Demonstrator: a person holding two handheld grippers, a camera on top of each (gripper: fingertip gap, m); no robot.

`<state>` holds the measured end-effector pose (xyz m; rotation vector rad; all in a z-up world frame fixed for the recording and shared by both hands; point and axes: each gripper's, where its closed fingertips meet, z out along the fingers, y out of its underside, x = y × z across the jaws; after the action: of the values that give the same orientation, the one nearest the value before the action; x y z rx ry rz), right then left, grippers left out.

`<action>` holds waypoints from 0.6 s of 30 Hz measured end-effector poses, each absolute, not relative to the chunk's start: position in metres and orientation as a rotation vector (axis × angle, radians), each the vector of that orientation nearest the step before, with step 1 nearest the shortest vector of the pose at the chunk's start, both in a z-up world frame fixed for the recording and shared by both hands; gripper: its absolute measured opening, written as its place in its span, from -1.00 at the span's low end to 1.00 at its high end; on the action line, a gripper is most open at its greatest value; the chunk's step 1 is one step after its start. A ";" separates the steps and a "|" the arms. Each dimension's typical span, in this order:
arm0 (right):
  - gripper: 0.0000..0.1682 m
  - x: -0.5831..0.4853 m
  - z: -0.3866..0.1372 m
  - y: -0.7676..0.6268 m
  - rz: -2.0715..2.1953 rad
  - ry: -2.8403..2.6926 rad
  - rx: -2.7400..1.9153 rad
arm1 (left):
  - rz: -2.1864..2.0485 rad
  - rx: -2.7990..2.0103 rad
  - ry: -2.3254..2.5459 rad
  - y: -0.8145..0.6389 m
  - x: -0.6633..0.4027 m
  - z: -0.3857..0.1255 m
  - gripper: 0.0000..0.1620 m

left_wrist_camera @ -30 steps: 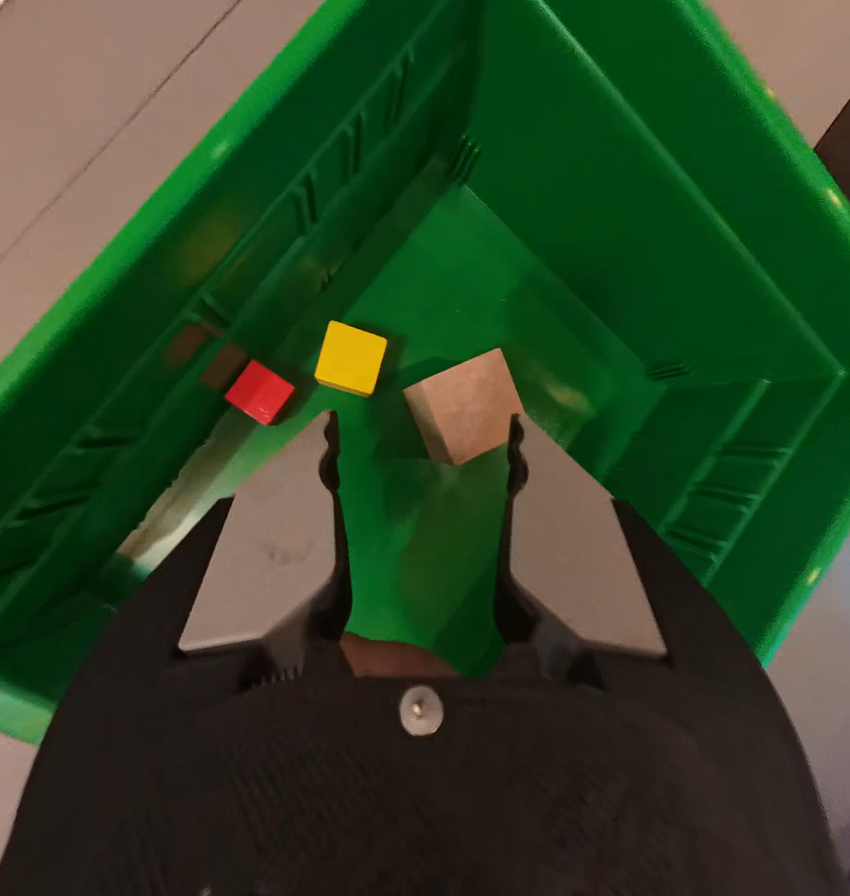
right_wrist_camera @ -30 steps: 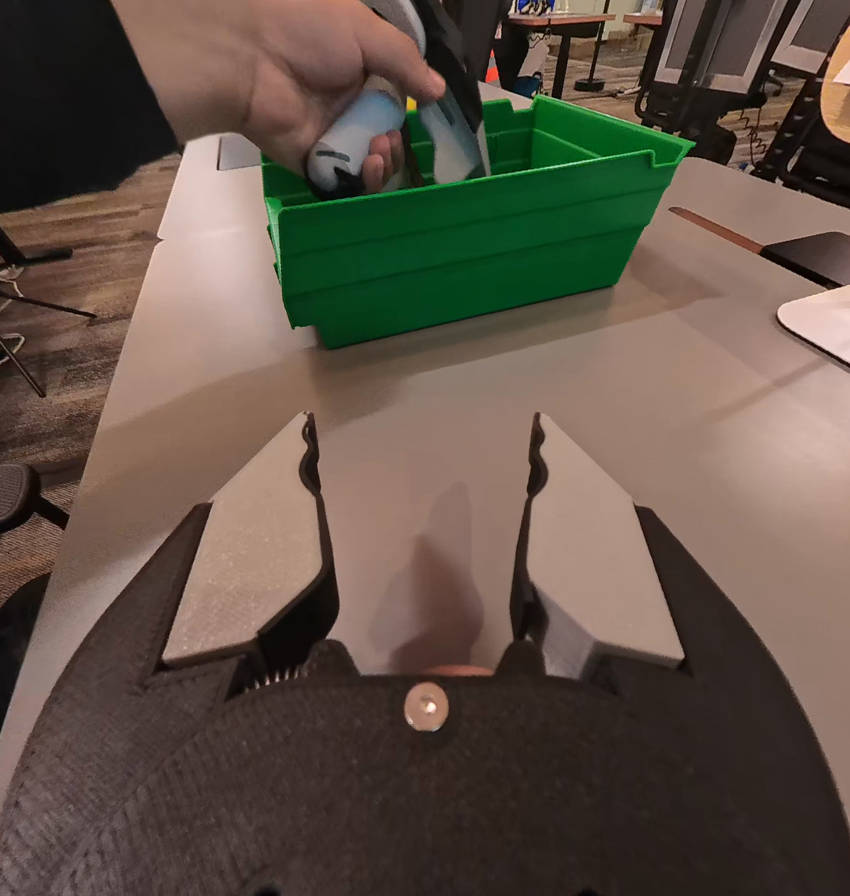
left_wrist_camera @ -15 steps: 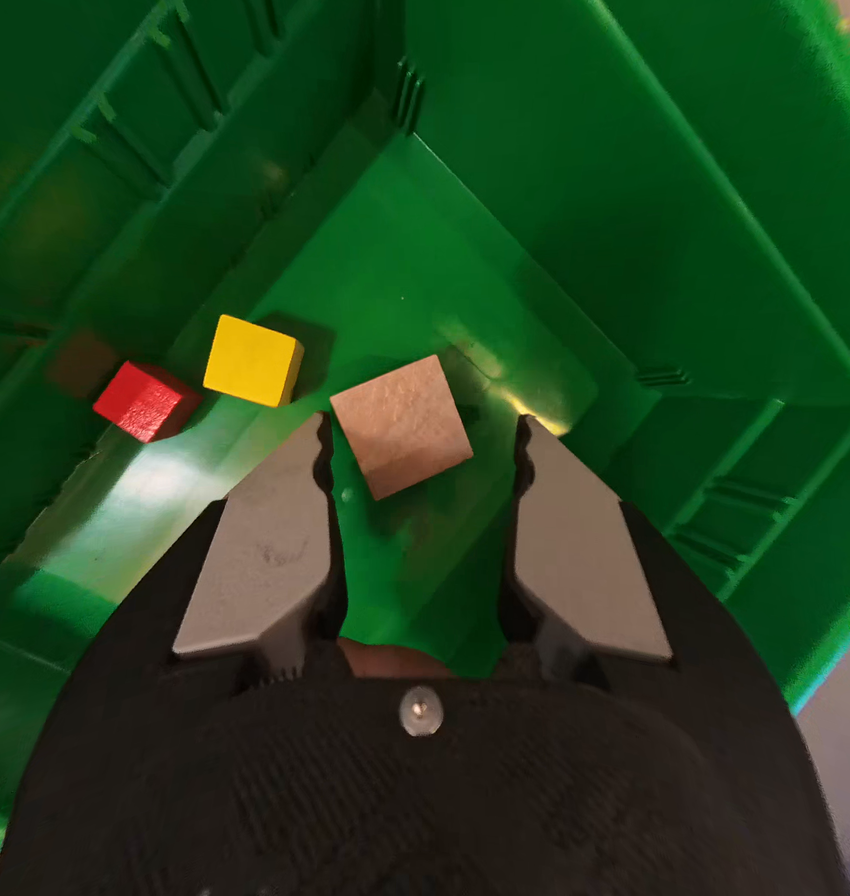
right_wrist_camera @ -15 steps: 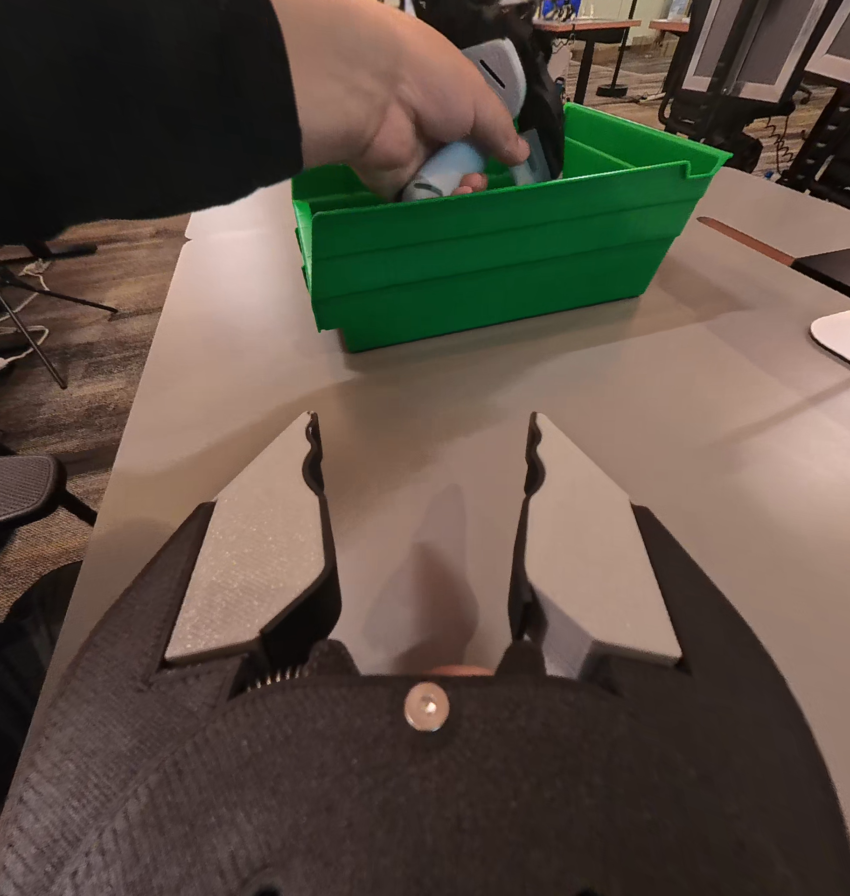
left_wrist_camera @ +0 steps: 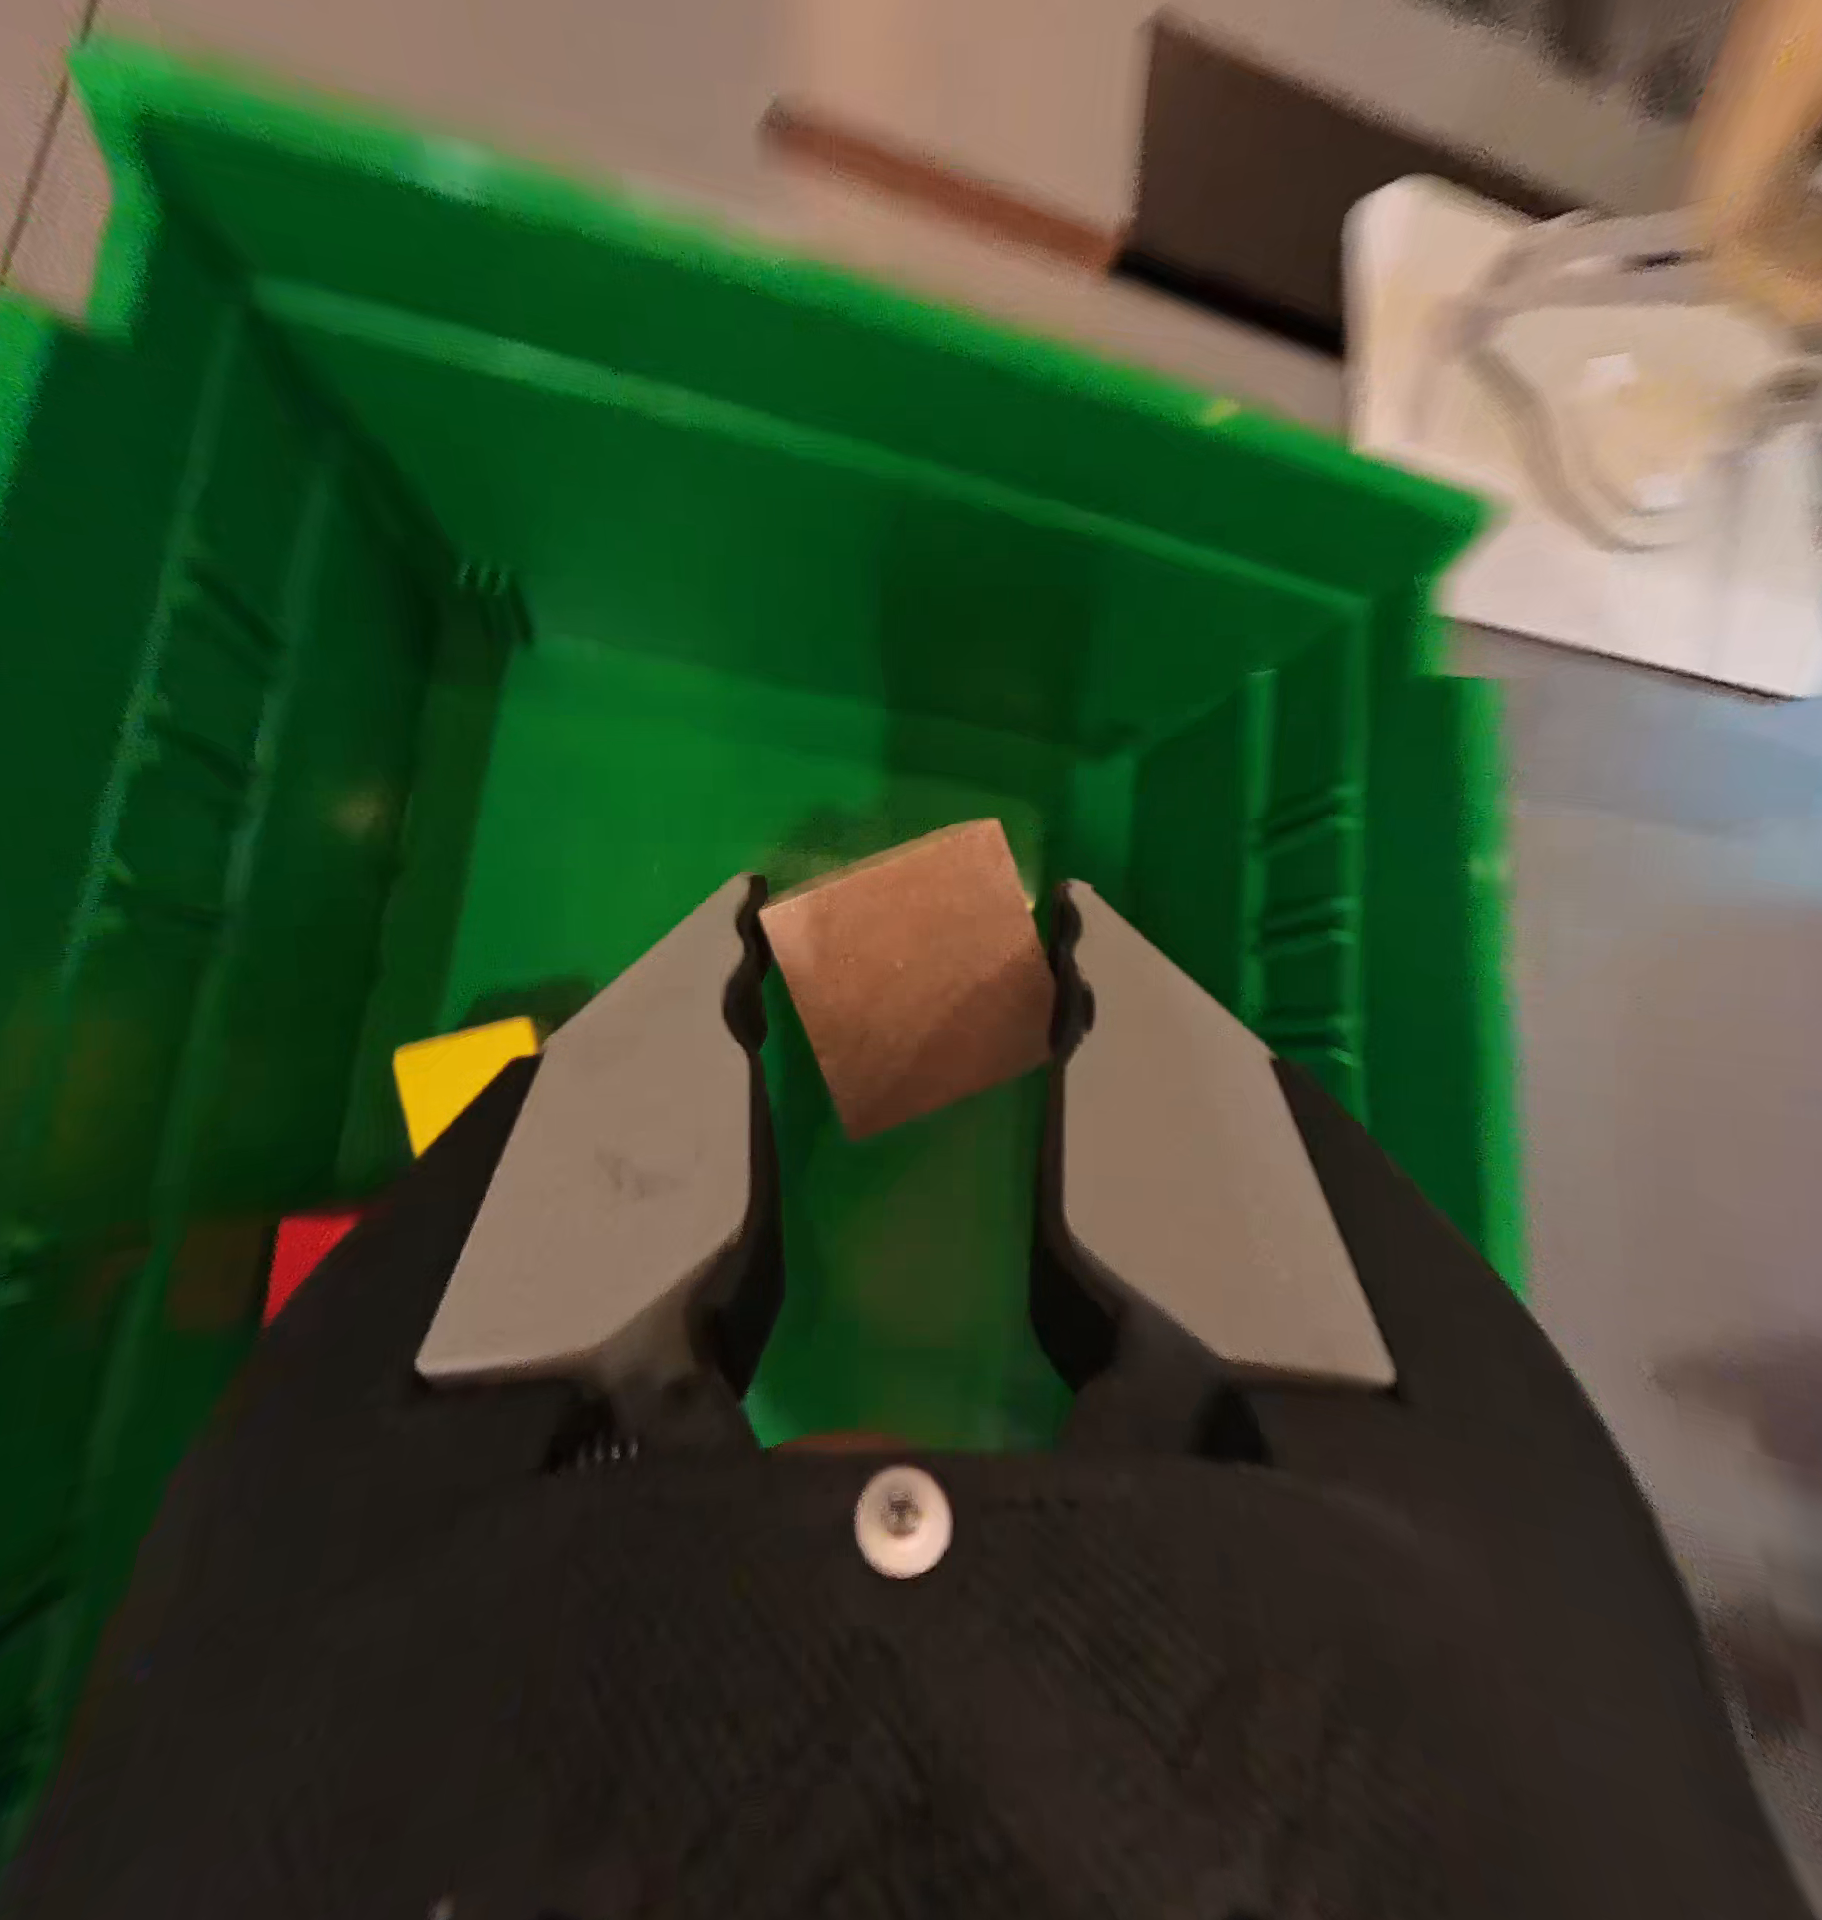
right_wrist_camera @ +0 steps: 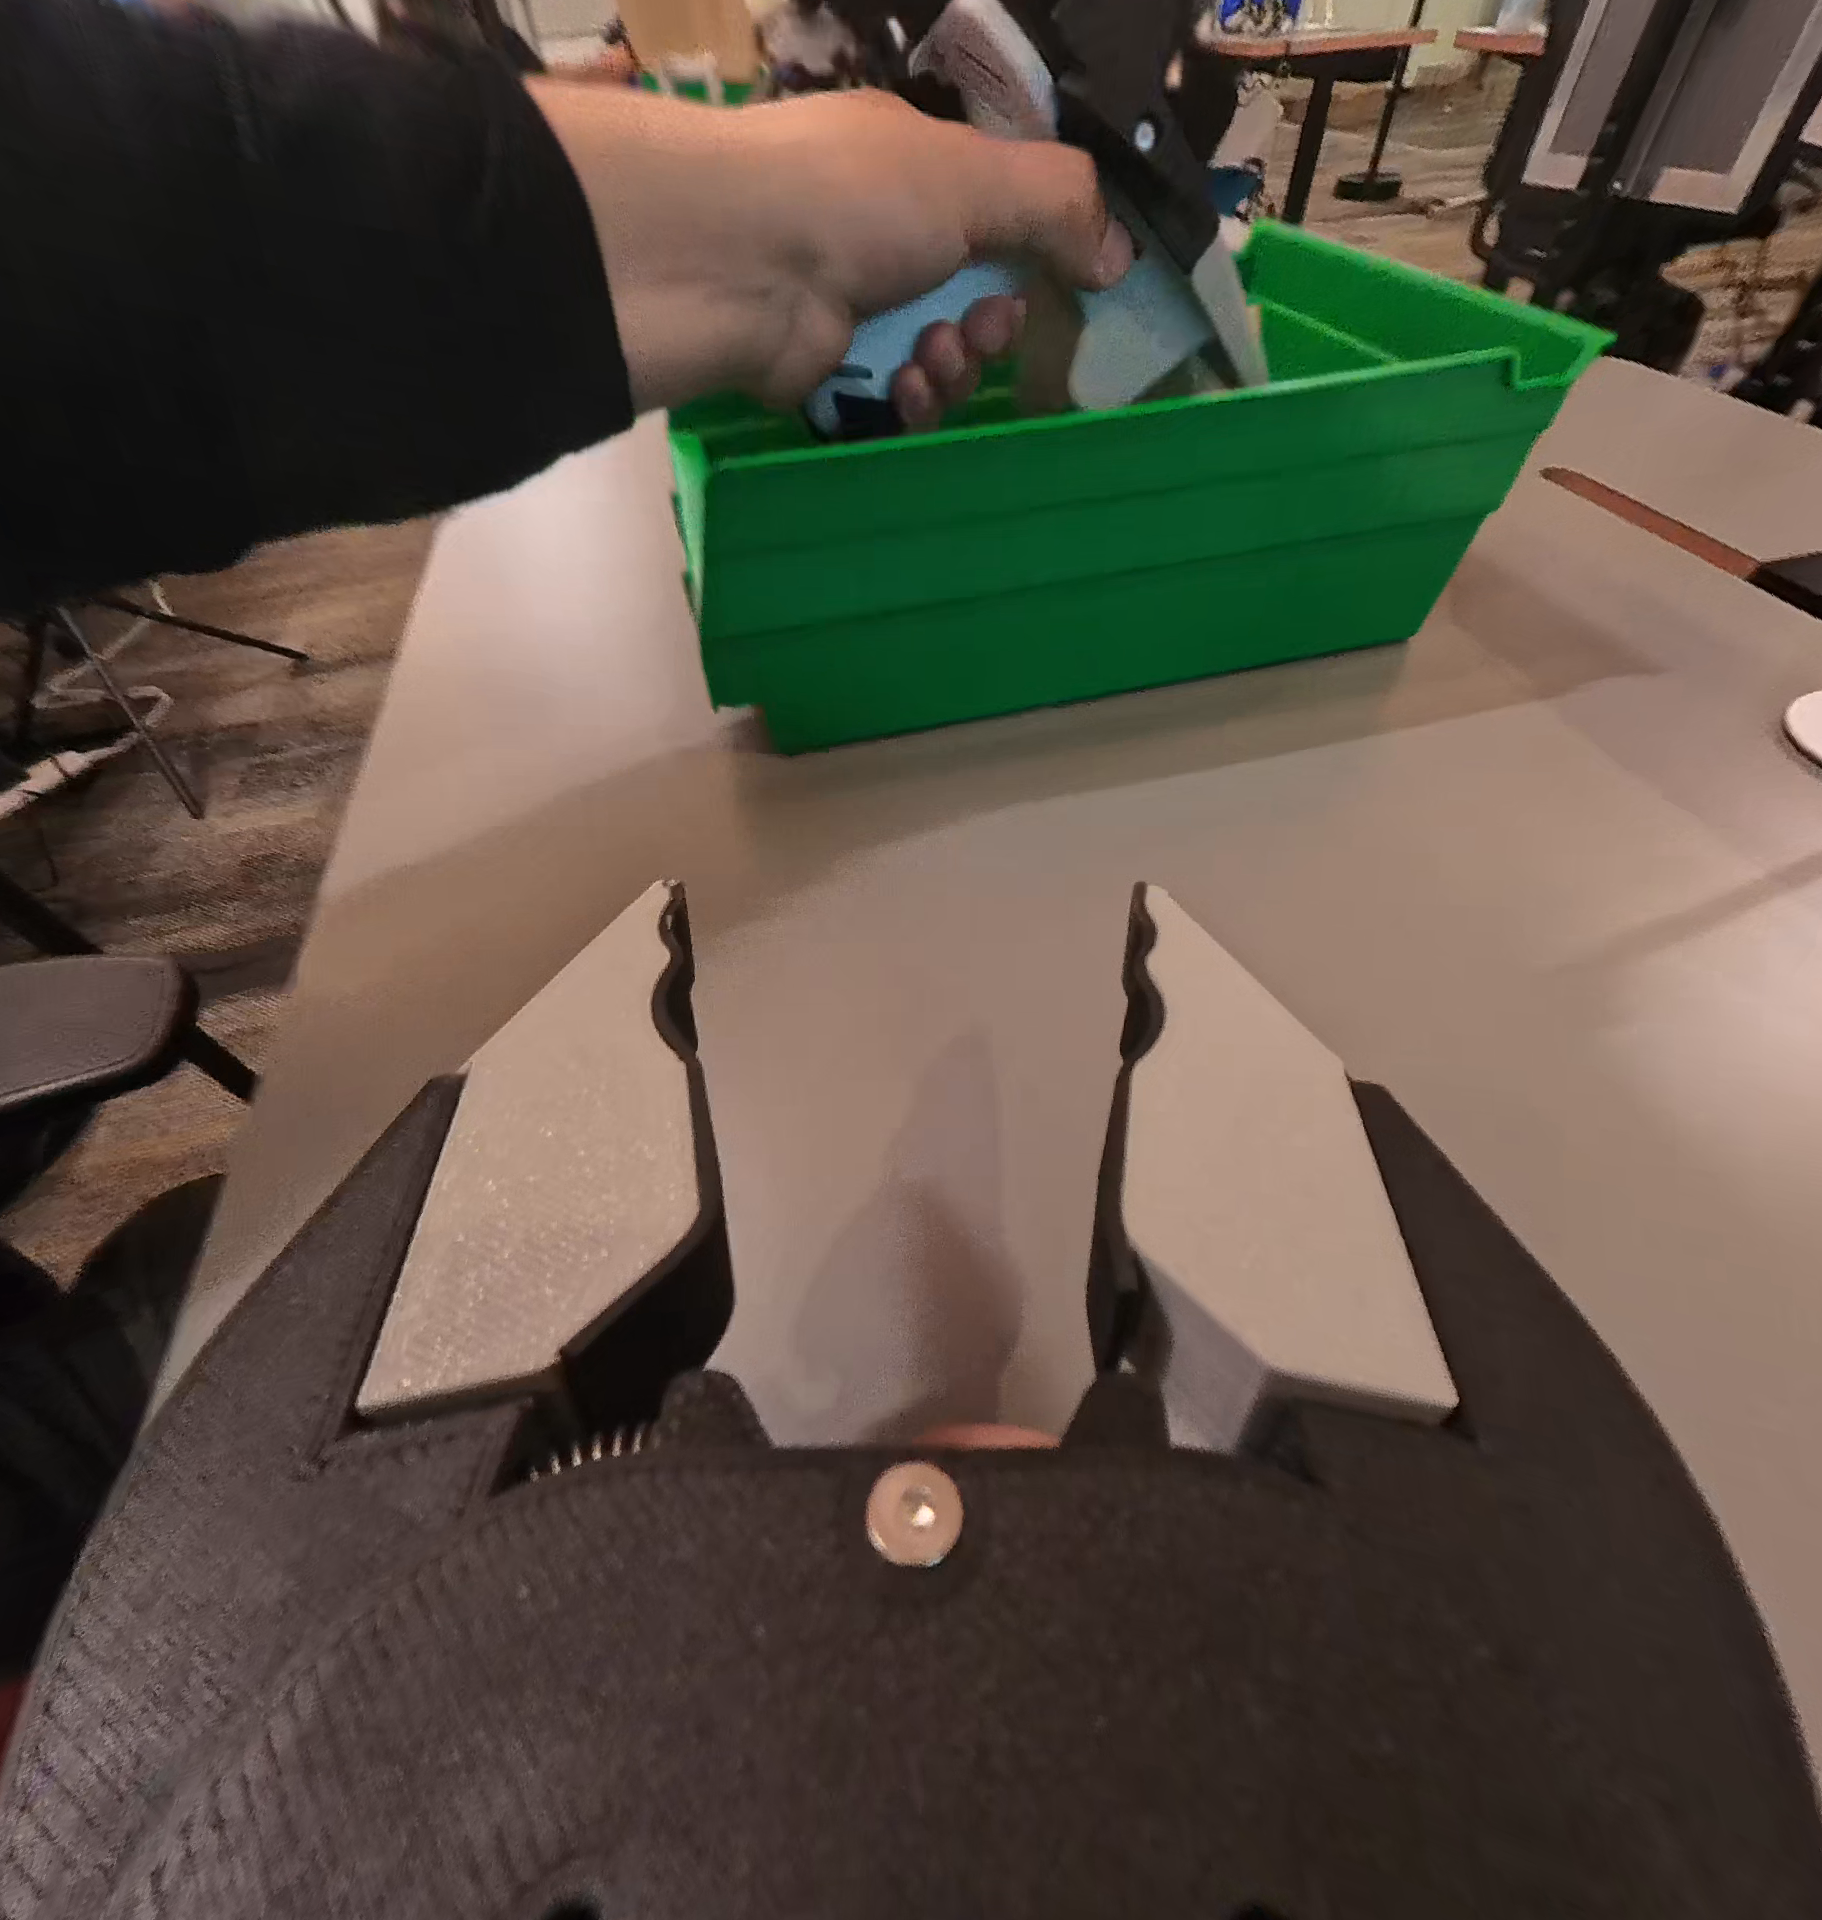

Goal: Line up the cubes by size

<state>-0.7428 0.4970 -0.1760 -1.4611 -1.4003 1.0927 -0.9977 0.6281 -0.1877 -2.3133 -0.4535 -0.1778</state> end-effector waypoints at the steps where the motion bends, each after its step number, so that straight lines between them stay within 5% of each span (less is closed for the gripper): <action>1: -0.03 -0.741 -0.169 0.495 1.144 -1.394 -1.444 | -0.242 -2.244 -0.333 0.630 -0.987 -0.168 -0.35; 8: -0.11 -0.709 -0.082 0.473 1.802 -1.186 -1.220 | -0.611 -1.545 0.674 0.509 -0.842 -0.029 -0.35; 18: -0.19 -0.697 -0.064 0.425 2.188 -1.294 -1.081 | -0.546 -1.267 1.212 0.400 -0.691 -0.036 -0.36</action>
<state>-0.6974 0.4247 -0.0642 -1.0811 -1.2937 2.1881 -0.6914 0.3999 -0.0357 -1.2671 1.2122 -0.5459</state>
